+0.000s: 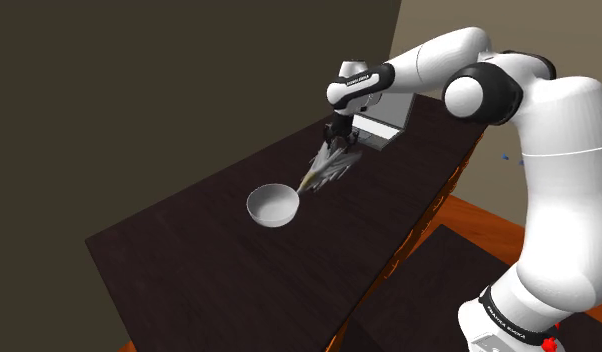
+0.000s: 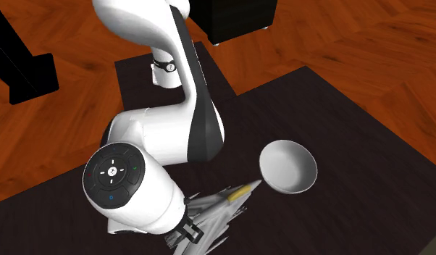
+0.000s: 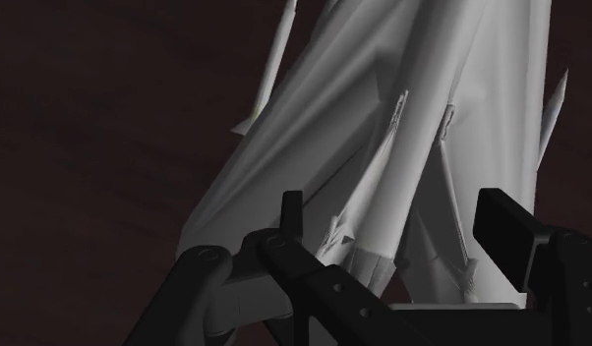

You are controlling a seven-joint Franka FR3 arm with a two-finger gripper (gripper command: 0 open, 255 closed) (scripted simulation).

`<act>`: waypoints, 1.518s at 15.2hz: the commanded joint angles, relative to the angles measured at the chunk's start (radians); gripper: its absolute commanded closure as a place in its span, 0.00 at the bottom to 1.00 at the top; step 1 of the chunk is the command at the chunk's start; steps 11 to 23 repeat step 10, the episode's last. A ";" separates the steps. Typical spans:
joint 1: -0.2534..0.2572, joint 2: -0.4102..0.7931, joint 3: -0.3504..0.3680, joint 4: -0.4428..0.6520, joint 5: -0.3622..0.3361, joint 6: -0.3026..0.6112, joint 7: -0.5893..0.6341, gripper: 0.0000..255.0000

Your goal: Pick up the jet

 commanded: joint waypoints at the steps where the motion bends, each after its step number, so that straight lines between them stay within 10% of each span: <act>1: 0.000 -0.012 -0.001 0.012 -0.001 -0.022 0.002 1.00; 23: 0.000 -0.049 -0.003 0.050 -0.006 -0.097 0.010 1.00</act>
